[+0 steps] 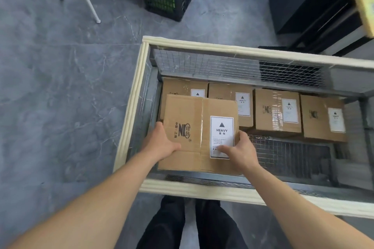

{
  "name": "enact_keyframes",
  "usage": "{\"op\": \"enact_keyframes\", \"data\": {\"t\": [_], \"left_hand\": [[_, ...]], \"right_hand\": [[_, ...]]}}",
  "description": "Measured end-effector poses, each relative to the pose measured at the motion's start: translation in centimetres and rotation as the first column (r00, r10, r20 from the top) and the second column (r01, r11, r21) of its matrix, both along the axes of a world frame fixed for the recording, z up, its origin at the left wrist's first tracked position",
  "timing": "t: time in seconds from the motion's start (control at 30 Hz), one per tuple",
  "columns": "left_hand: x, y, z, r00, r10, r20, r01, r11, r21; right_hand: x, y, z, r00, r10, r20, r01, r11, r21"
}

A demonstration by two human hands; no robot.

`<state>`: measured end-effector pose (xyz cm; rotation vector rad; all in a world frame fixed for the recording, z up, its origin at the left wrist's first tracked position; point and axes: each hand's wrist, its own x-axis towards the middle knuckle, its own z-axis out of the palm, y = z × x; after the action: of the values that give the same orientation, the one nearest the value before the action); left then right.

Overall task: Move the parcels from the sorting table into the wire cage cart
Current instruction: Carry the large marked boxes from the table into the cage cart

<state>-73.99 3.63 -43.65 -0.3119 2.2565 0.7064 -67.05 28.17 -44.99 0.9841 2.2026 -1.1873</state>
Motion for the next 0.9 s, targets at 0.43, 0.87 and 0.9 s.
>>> {"op": "enact_keyframes", "data": {"t": [0.43, 0.87, 0.9], "left_hand": [[1.4, -1.2, -11.3, 0.991, 0.076, 0.114, -0.065, 0.993, -0.095], [-3.3, -2.0, -15.0, 0.988, 0.083, 0.129, -0.081, 0.997, -0.020], [-3.5, -2.1, -15.2, 0.990, 0.078, 0.121, -0.076, 0.997, -0.019]], "right_hand": [[0.0, -1.6, -11.1, 0.976, 0.143, 0.163, -0.145, 0.989, -0.004], [-3.0, -1.8, -14.7, 0.988, 0.101, 0.119, -0.103, 0.995, 0.008], [-3.0, -1.8, -14.8, 0.989, 0.097, 0.115, -0.098, 0.995, 0.009]]}}
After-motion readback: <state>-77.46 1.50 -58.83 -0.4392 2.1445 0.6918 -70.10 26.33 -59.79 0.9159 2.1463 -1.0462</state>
